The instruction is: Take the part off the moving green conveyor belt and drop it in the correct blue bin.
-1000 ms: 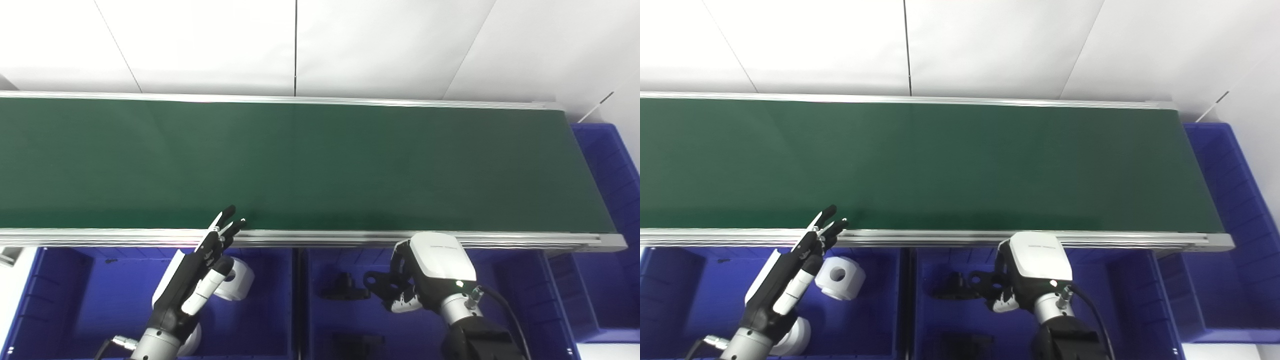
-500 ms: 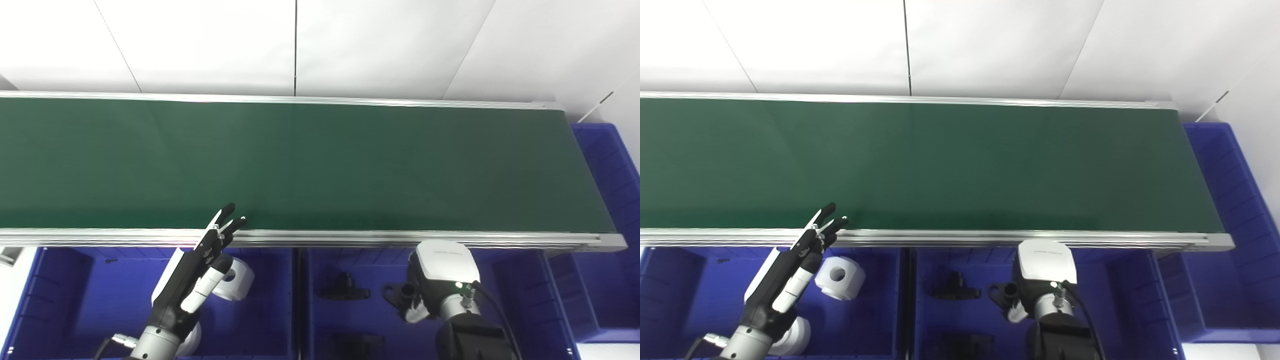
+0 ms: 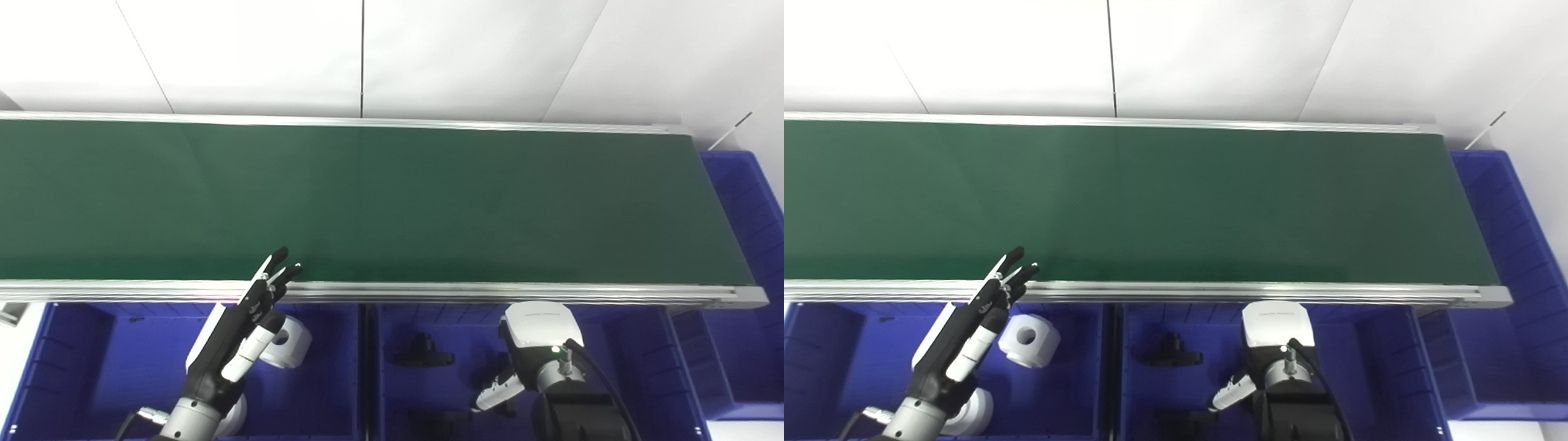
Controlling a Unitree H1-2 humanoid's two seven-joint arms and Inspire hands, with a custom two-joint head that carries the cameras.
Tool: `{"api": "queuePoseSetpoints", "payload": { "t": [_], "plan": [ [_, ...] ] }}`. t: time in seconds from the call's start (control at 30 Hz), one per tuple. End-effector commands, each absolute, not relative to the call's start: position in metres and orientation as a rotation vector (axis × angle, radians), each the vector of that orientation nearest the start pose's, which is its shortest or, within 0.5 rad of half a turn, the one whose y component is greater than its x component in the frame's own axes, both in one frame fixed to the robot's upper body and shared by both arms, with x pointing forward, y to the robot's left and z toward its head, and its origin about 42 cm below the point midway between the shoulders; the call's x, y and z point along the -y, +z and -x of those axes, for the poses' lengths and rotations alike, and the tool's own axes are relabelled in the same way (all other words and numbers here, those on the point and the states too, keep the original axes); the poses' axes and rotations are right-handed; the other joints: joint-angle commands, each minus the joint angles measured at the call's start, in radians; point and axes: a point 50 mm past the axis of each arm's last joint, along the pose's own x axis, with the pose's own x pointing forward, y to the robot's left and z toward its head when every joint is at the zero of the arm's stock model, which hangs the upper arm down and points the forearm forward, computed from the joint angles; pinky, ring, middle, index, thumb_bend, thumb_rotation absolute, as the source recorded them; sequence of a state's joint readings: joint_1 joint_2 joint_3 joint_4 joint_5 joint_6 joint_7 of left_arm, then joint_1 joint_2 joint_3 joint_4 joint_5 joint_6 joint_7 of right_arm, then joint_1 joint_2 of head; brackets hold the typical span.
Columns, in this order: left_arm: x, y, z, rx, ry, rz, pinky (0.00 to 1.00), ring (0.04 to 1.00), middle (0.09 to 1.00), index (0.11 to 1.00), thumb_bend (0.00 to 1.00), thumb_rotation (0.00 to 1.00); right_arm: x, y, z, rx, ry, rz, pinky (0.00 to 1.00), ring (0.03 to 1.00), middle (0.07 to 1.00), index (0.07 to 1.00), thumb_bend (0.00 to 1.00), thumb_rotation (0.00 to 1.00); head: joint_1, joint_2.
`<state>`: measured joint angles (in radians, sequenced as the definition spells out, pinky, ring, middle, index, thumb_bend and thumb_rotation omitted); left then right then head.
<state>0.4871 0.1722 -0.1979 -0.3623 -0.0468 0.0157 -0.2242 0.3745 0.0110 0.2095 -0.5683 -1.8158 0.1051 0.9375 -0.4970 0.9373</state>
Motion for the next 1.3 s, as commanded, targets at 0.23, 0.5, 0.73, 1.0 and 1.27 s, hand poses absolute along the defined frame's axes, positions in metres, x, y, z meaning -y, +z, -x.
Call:
{"api": "queuePoseSetpoints", "payload": {
  "t": [0.23,0.5,0.73,1.0,1.27],
  "plan": [
    [-0.213,0.099,-0.117,-0.126,-0.36,-0.059,1.0,0.963,0.916,0.989,0.59,0.85,0.175,0.164,-0.142,-0.517,0.434,1.538,0.65,0.725,0.78,0.752,1.0,0.51,0.03,-0.011],
    [-0.211,0.095,-0.113,-0.137,-0.369,-0.059,1.0,0.961,0.922,0.988,0.6,0.83,0.153,0.211,-0.126,-0.288,0.383,1.123,0.38,0.486,0.566,0.549,0.83,0.63,0.086,-0.039],
    [-0.207,0.094,-0.112,-0.133,-0.363,-0.07,0.98,0.952,0.911,0.983,0.62,0.83,0.138,0.202,-0.121,0.031,0.179,0.479,0.31,0.39,0.491,0.518,0.74,0.64,0.106,-0.028],
    [-0.205,0.098,-0.11,-0.138,-0.356,-0.067,0.98,0.955,0.914,0.98,0.6,0.84,0.129,0.138,-0.107,-0.03,0.144,0.099,0.6,0.674,0.722,0.712,0.81,0.85,0.09,-0.017],
    [-0.201,0.098,-0.112,-0.131,-0.345,-0.049,0.98,0.952,0.909,0.978,0.6,0.84,0.127,0.111,-0.107,-0.027,0.184,0.121,0.7,0.762,0.791,0.766,0.81,0.99,0.076,-0.005]
  ]
}}
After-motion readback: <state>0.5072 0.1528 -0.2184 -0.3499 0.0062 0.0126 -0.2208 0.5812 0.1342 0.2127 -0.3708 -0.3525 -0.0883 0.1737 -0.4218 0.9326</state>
